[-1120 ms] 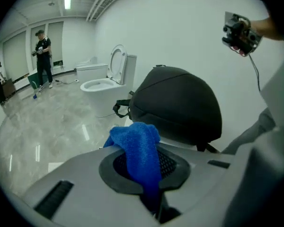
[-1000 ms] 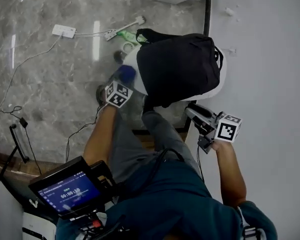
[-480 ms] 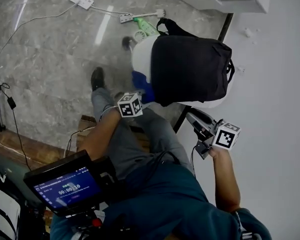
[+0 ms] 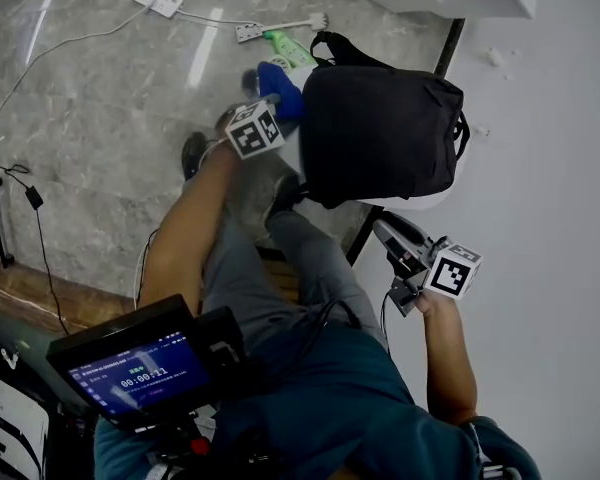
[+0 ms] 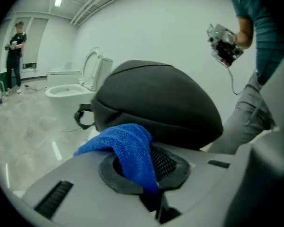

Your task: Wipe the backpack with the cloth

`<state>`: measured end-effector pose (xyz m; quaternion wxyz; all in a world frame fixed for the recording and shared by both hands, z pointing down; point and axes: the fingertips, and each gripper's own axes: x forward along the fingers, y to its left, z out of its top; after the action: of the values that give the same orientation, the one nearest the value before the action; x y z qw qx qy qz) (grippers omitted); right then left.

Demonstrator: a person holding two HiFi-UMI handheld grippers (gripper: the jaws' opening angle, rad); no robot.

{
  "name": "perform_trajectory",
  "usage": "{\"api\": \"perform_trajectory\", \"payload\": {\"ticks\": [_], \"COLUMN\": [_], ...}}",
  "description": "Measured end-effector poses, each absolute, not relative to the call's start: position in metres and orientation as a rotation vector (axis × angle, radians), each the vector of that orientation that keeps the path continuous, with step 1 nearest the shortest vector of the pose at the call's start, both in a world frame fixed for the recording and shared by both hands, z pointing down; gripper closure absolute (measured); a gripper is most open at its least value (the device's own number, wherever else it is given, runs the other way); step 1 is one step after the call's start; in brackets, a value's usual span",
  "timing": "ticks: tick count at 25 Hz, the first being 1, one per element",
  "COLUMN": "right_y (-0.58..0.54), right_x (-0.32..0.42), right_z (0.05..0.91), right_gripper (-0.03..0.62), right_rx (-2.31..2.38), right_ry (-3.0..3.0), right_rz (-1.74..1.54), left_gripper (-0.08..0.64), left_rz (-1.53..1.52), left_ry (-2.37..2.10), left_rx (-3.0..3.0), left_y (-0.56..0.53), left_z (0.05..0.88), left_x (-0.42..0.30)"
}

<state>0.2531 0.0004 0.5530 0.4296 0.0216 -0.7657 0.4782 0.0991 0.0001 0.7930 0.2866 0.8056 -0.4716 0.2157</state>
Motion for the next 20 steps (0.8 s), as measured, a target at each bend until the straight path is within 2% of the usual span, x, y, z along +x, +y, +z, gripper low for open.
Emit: {"api": "perform_trajectory", "payload": {"ticks": [5,7,10,16,20], "right_y": [0.0,0.002,0.004,0.001,0.003], "right_x": [0.255,0.254,0.251,0.245,0.246], "right_z": [0.557,0.558,0.556,0.557,0.563], "right_gripper": [0.445,0.445,0.445,0.445,0.445], "right_rx": [0.049,0.044,0.04,0.051,0.063], "right_ry": [-1.908,-1.903,-1.906,-1.923,-1.931], "right_rz": [1.207,1.21,1.214,1.201,1.203], "left_gripper": [0.523,0.523,0.523,0.522,0.523], "left_rz": [0.567,0.553,0.603,0.598,0.478], "left_ry": [-0.935,-0.985,-1.115,-1.298,-1.217], "left_rx": [2.36,2.325,2.252,2.141,2.155], "left_y": [0.066,0.074,0.066,0.014,0.027], "left_z": [0.788,0.786,0.791,0.786,0.786], "left_x": [0.238,0.258,0.232,0.117,0.142]}}
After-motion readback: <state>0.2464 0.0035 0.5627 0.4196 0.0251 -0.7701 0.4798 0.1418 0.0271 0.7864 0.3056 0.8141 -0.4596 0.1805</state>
